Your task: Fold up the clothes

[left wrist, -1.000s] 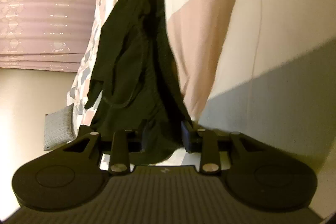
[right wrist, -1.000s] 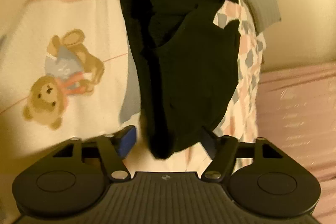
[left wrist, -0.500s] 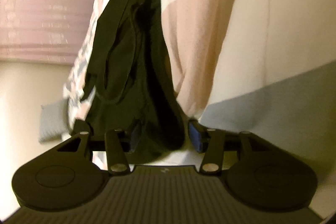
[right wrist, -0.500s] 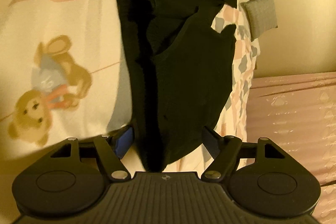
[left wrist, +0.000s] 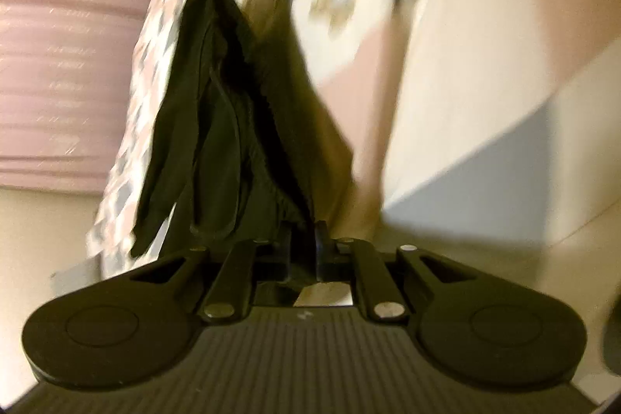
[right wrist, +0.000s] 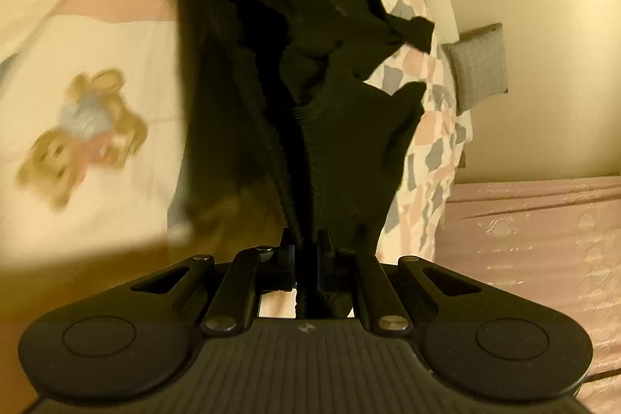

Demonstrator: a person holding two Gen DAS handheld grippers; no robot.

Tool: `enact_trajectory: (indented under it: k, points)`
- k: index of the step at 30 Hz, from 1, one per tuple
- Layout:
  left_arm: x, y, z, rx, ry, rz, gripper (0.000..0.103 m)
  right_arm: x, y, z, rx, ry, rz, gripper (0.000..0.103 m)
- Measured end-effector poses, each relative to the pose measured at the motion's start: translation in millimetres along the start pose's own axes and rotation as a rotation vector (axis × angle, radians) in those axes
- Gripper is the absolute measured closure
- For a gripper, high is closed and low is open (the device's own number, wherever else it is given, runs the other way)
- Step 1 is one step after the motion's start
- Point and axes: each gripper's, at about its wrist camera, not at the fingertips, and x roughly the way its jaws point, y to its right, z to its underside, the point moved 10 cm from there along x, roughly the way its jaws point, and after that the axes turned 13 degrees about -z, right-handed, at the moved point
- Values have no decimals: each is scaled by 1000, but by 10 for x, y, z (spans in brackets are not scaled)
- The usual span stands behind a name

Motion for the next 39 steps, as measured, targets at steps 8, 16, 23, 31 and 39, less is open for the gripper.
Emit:
enact_trajectory:
  k: [8,16,23,31,39]
  points:
    - [-1198,328,-1287,-116,315,234,103,-836,-537,668,-63,-33,-72,95]
    - [-886,208,-1295,-198,111,144,87,-1131,-1256,1182,52,-247,-242,53]
    - [-499,263,-690,-49,-9,20,64,-1013,-589,1109,1574,-29,-537,44]
    - [-211,646,-274,308,191,-29,57,-570,-625,1654,2756,395,-420,33]
    - [-13,704,-296,358,314,-21,84,-236,-702,1633,2899,394,-315,25]
